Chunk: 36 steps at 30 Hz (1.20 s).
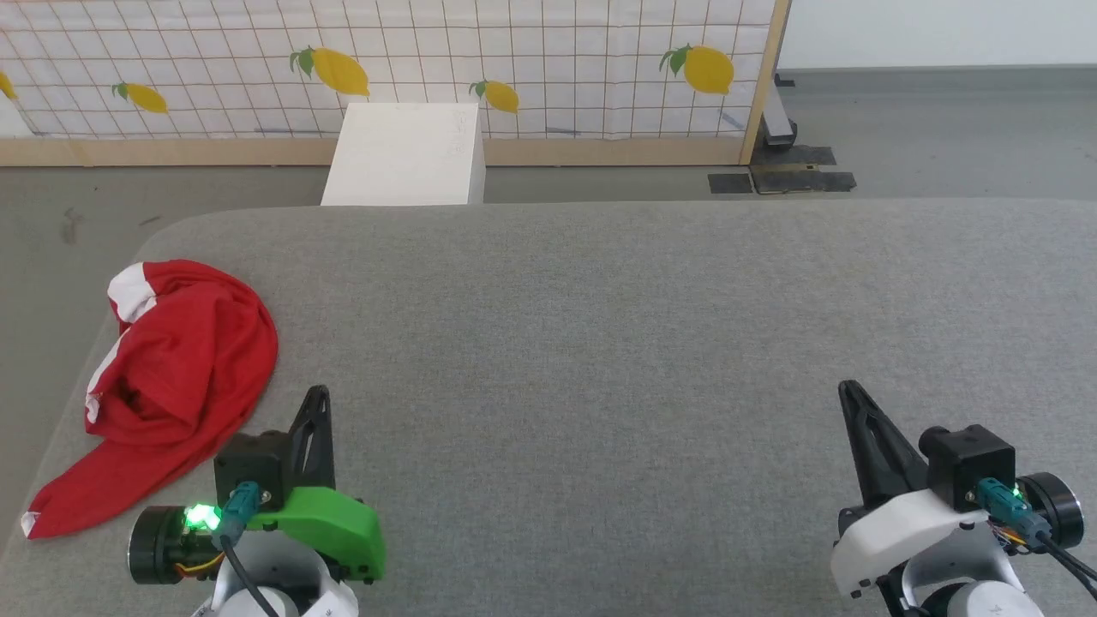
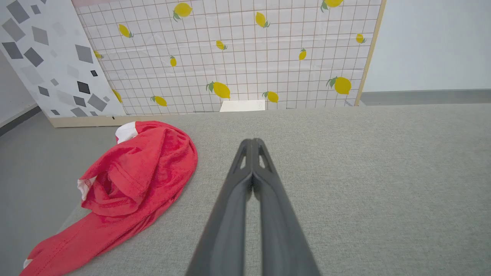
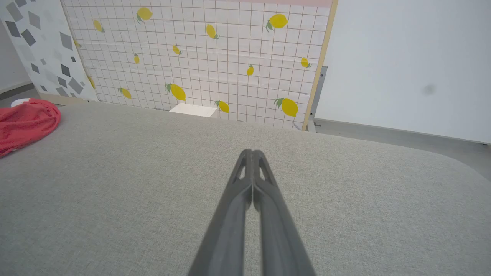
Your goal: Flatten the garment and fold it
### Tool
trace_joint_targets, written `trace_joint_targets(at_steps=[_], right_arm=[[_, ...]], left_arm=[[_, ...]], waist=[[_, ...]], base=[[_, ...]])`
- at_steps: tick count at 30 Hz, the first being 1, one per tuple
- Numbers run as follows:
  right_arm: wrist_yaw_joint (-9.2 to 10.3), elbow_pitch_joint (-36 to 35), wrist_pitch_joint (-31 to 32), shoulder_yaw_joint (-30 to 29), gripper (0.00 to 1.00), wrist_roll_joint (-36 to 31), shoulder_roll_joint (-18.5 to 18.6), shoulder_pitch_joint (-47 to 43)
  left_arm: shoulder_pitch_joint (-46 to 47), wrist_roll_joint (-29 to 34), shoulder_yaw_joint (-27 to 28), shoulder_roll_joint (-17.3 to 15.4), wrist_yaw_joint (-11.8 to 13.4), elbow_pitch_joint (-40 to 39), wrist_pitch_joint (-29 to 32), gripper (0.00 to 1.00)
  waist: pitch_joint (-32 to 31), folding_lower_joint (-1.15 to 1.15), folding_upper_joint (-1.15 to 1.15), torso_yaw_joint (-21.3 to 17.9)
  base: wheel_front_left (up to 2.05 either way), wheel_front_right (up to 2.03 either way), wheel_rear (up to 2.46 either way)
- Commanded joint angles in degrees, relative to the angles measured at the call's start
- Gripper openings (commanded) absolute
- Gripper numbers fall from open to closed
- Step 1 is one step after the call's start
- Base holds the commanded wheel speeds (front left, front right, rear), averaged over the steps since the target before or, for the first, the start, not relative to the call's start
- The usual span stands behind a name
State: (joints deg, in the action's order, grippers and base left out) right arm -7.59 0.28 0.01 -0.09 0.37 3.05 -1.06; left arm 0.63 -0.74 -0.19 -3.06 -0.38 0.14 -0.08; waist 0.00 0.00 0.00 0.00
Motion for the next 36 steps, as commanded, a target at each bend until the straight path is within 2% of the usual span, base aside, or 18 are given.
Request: trace_joint_targets(at_steps=[1, 3, 4, 36], right_arm=[[0.10, -0.28, -0.01, 0.09, 0.00, -0.37, -0.17, 1.06], [0.10, -0.28, -0.01, 0.09, 0.00, -0.37, -0.17, 1.06], [0.00, 0.00, -0.01, 0.01, 1.00, 0.00, 0.00, 0.00], [0.02, 0.93, -3.40, -0.10, 1.00, -0.52, -0.01, -0.09]], left_arm=[[-0.63, 0.74, 0.19, 0.18, 0.38, -0.14, 0.08, 0.00], [-0.63, 0.74, 0.19, 0.18, 0.38, -0.14, 0.08, 0.00], [0.00, 0.00, -0.01, 0.00, 0.00, 0.00, -0.01, 1.00], [1.21, -2.74, -2.50, -0.06, 1.16, 3.25, -3.38, 1.00]], waist=[[0.00, 0.00, 0.00, 0.00], [0.00, 0.00, 0.00, 0.00], [0.00, 0.00, 0.00, 0.00], [-0.46, 0.00, 0.00, 0.14]], base=[[0.00, 0.00, 0.00], [0.00, 0.00, 0.00], [0.00, 0.00, 0.00], [0.00, 0.00, 0.00]])
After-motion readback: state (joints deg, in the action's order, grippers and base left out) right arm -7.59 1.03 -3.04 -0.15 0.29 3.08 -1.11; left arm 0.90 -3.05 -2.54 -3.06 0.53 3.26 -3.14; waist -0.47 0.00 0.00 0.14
